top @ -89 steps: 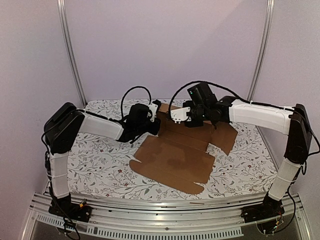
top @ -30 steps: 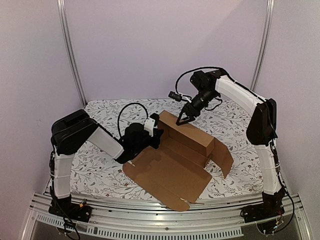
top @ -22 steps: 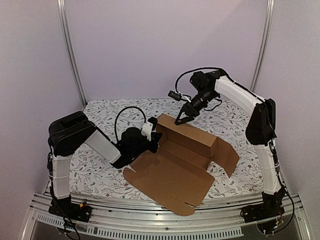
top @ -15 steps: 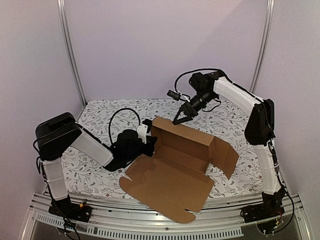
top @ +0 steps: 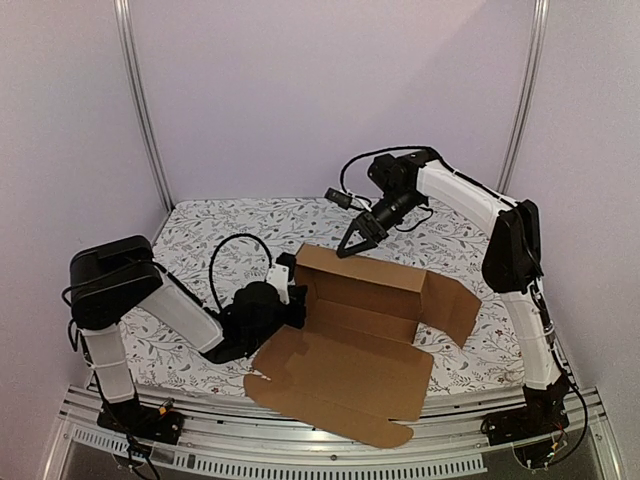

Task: Fold the paper box

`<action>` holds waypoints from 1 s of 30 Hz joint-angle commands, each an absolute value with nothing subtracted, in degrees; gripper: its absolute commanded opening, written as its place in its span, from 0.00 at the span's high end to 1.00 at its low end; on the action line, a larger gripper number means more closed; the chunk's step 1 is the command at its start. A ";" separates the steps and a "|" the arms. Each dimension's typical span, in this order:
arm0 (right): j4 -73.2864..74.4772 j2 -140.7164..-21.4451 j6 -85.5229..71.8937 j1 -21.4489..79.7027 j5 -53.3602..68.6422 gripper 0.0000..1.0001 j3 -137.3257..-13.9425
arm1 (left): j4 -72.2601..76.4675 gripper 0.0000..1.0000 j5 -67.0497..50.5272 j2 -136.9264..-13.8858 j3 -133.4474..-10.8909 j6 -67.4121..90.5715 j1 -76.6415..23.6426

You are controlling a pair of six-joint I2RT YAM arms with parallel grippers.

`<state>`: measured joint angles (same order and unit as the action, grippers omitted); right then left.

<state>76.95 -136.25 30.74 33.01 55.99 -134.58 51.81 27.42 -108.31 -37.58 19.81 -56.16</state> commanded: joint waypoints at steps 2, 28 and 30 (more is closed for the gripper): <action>92.38 -136.09 33.09 33.49 50.37 0.43 -132.64 | 71.89 0.83 25.56 -114.69 -32.09 13.72 -56.70; 93.74 -136.83 33.66 33.54 47.26 0.44 -131.76 | 87.41 0.62 25.82 -122.28 -39.16 0.75 -54.23; 93.82 -136.93 33.66 33.54 47.51 0.44 -131.75 | 87.45 0.62 25.88 -121.93 -39.43 0.87 -54.22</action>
